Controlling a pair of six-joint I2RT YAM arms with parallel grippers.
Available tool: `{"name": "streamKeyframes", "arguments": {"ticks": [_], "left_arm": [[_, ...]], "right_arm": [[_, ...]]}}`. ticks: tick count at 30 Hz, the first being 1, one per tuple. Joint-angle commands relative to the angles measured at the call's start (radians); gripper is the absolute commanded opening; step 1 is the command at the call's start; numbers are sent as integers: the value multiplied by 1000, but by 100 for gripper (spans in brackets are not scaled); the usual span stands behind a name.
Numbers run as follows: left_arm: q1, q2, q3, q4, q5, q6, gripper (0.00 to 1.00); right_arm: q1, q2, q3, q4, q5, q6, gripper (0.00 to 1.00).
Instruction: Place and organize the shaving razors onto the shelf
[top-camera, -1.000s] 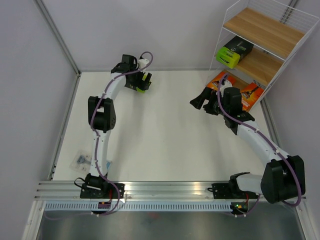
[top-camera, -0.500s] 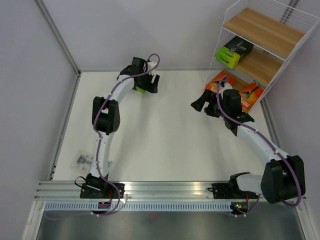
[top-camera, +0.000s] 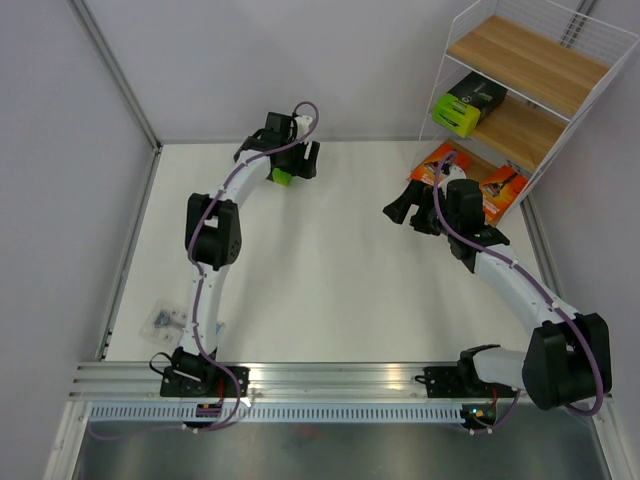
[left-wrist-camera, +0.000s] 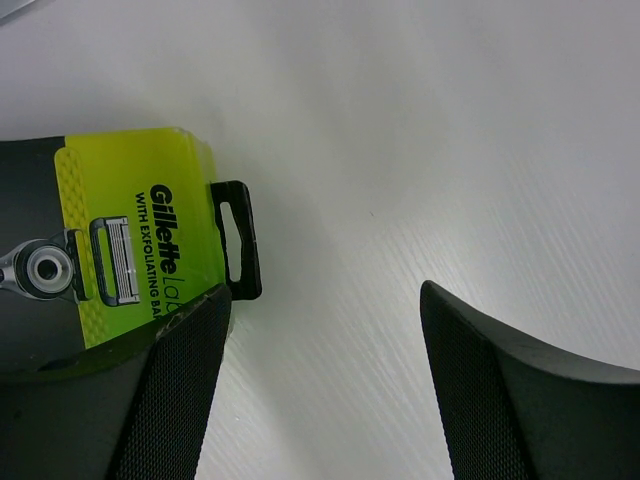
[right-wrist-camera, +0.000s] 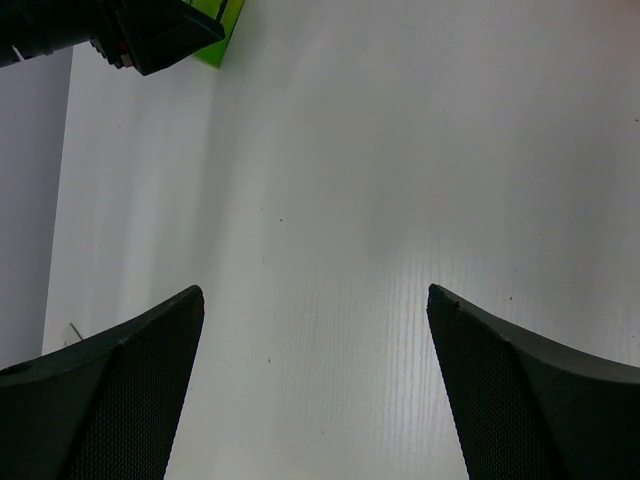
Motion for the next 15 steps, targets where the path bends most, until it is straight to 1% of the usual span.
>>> {"name": "streamKeyframes", "arguments": {"ticks": [1,8,10,15], "left_arm": [[-26,15,42,67,-61,-39,82],[-32,55,62,62,-114,-73,84],[-32,73,74,56,-131,-110,85],[-32,100,100,44,-145,-121,85]], "right_arm": [[3,-1,0,19,10,-9,98],[3,-2,-6,11,22,-27,98],[3,1,-8,9,22,-29,98],[5,11,-5,11,25,-32,98]]}}
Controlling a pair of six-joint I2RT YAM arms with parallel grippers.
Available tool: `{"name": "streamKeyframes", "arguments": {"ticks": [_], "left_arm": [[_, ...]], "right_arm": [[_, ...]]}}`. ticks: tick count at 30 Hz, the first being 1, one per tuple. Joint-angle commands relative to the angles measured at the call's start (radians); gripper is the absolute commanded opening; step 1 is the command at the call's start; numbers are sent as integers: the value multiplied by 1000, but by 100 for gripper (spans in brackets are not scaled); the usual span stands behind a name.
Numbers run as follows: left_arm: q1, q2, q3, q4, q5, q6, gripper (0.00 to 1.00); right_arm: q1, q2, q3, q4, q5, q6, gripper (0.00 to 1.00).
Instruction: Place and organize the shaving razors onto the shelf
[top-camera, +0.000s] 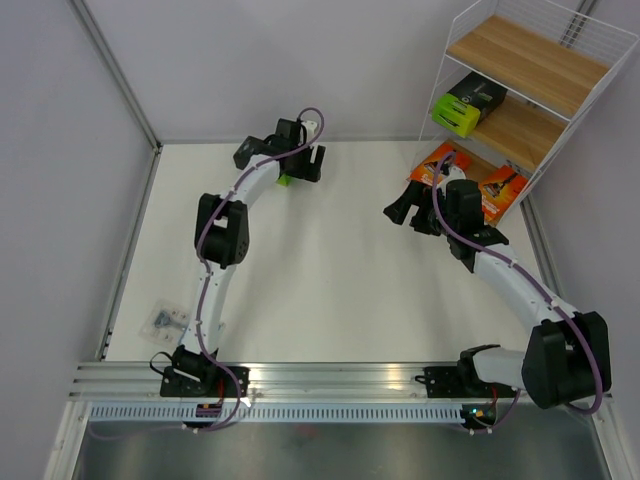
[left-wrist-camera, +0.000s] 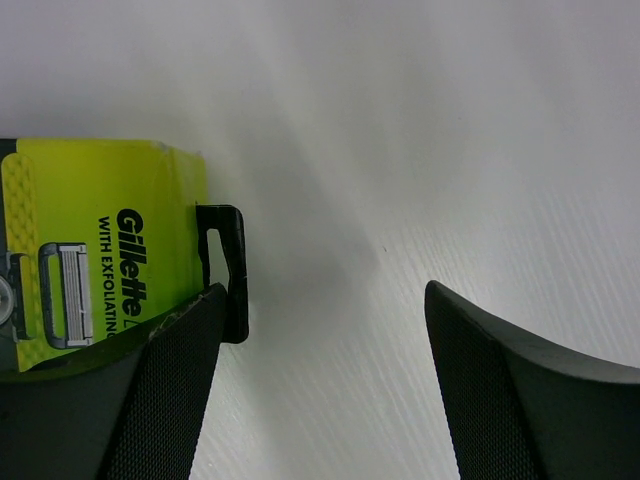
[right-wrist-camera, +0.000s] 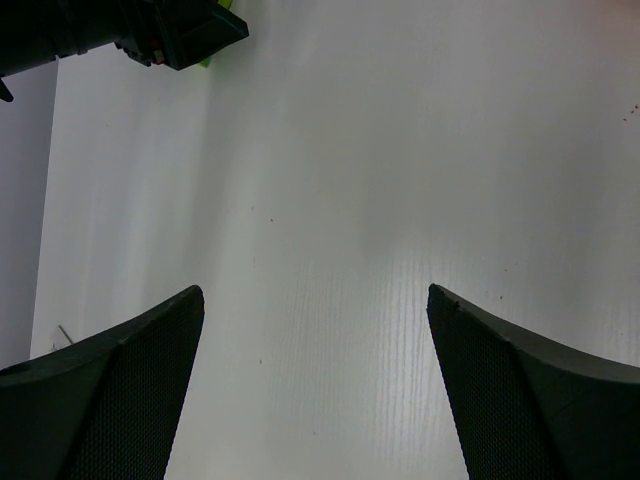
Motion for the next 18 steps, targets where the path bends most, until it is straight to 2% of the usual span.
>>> {"name": "streamKeyframes", "arguments": {"ticks": [1,8,14,18], "left_arm": [[3,28,57,6,-35,-49,85],[3,59,86,-2,37,-52,86],[5,83,105,0,-99,-55,87],[3,114,157,-2,-86,-55,90]], "right_arm": [[3,8,-3,12,14,-23,98],[3,39,6,17,11,-23,98],[3,48,8,25,9,-25,98],[3,62,14,29,8,-28,98]]}}
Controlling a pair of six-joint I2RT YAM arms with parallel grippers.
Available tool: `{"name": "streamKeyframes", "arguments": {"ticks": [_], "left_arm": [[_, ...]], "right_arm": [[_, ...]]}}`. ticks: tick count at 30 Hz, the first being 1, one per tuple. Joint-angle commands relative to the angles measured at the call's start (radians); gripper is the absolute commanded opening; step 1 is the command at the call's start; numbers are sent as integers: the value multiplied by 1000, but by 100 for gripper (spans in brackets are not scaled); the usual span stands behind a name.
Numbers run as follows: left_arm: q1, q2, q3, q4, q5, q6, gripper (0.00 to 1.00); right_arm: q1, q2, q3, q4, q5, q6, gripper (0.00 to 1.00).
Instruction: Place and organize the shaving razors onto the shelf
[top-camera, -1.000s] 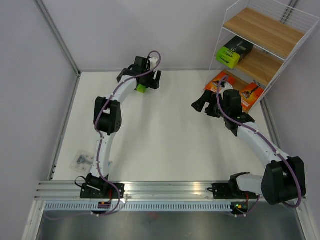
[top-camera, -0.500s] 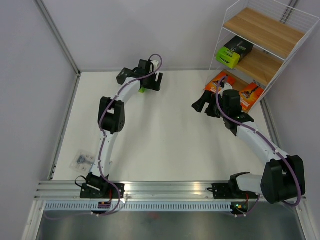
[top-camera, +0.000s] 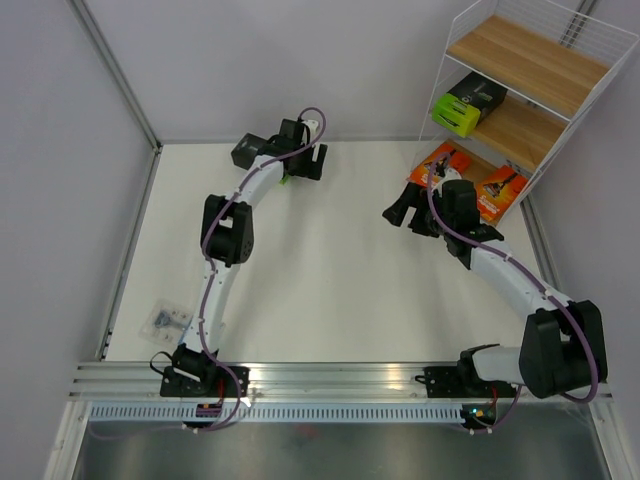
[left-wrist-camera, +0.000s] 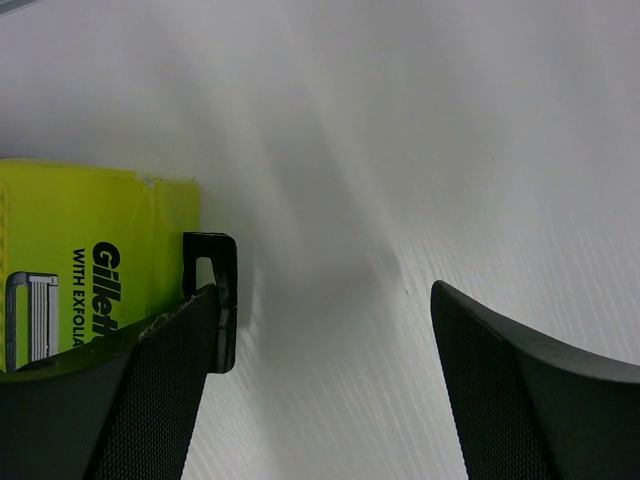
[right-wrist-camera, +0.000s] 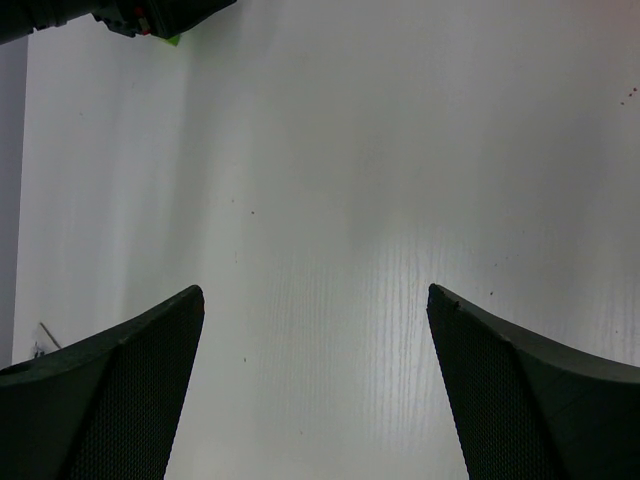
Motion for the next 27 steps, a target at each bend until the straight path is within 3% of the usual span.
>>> {"name": "streamKeyframes", "arguments": {"ticks": [1,6,11,15,20,22,27], "left_arm": [[7,39,64,3,-23,-39,91],[7,44,70,-2,10,-45,91],[7,42,57,-16,130,-36,81],[7,38,46,-28,186,-41,65],[6,5,-15,-29,209,-50,56],[1,-25,-43,-29,218,-56,48],[-33,-108,-163,-26,156,-19,32]], "right_arm": [[3,18,20,24,4,-17,98],[3,47,32,24,2,-29,98],[3,73,41,35,-7,-29,98],[4,78,43,37,-10,-25,98],[3,49,25,33,-2,-22,98],[4,31,12,35,2,-19,98],[3,-35,-15,26,12,-10,98]]}}
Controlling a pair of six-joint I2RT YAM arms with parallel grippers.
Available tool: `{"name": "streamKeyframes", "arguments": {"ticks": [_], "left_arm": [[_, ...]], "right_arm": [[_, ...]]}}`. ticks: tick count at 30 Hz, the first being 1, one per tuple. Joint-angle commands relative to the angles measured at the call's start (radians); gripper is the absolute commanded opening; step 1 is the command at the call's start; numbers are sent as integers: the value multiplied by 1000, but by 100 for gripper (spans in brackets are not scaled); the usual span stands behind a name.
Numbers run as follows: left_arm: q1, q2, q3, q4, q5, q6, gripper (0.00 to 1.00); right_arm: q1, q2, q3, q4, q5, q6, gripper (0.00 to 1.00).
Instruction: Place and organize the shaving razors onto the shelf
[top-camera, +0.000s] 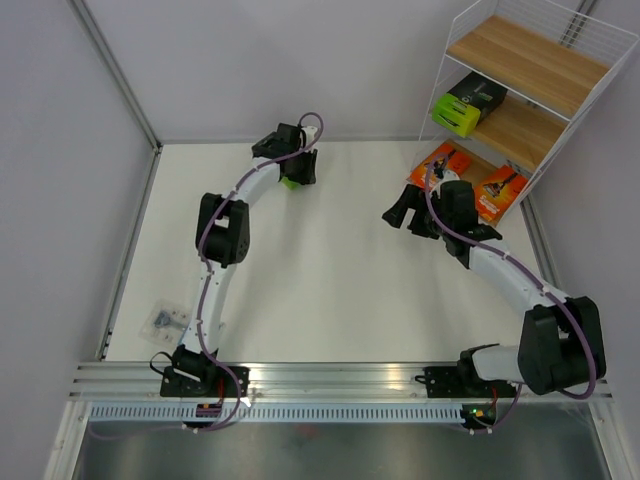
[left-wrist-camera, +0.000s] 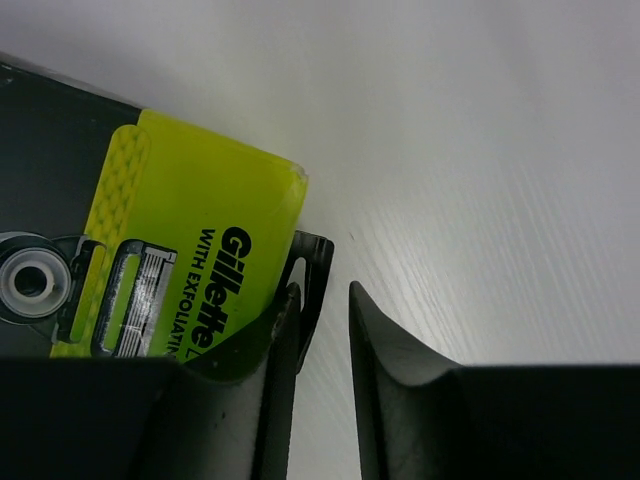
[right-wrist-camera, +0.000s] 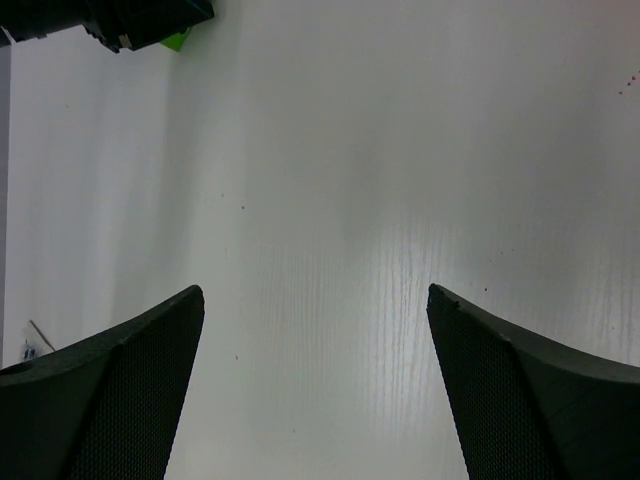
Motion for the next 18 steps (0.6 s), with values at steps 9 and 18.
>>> {"name": "streamKeyframes", "arguments": {"ticks": [9,18], "left_arm": [[-109,-233,-252,-28,4,-23,2],[-286,-548,-692,139,-14,-153,2]], "right_arm": [[3,-253,-66,-69,95,10,98],[1,-431,-144,-270,201,117,98]]}}
